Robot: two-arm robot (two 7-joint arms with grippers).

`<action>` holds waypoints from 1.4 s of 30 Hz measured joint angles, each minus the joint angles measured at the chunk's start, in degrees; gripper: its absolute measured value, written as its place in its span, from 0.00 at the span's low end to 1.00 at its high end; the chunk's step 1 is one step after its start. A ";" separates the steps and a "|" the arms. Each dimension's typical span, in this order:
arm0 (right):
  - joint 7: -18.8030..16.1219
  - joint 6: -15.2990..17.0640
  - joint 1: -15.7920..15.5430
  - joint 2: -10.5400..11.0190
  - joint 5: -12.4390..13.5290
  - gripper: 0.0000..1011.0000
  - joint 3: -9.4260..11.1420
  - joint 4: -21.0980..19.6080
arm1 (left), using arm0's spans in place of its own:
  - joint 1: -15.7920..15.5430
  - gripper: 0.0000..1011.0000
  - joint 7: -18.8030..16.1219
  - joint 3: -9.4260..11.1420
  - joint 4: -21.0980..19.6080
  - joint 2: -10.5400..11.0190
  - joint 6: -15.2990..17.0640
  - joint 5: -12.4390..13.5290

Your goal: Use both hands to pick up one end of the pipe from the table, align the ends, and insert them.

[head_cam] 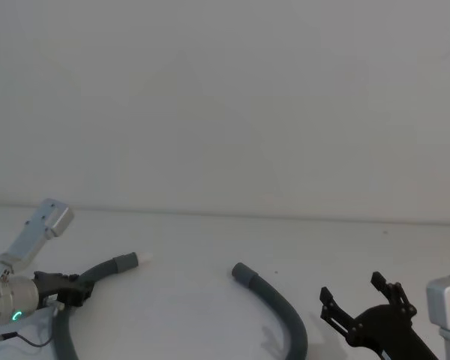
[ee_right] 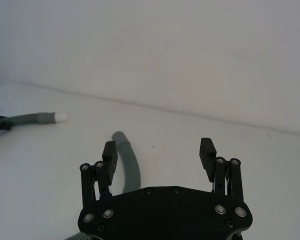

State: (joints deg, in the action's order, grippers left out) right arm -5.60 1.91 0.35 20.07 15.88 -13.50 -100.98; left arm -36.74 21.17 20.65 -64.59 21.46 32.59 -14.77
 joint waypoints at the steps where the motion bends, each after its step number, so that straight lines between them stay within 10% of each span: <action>1: -0.27 0.00 0.19 0.14 -0.14 0.99 -0.09 0.02 | 0.00 0.29 0.00 0.00 0.00 0.00 0.00 0.00; 21: -8.75 7.26 8.90 4.20 -5.47 0.99 -5.25 0.01 | 0.00 0.29 0.00 0.00 0.00 0.00 0.00 0.00; 42: -11.07 29.49 20.45 -0.45 -7.41 0.99 -8.76 4.86 | 0.00 0.29 0.00 0.00 -0.01 0.00 0.00 0.00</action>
State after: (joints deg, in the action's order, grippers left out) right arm -16.67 31.40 20.81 19.61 8.47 -22.26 -96.12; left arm -36.73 21.17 20.64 -64.59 21.46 32.60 -14.77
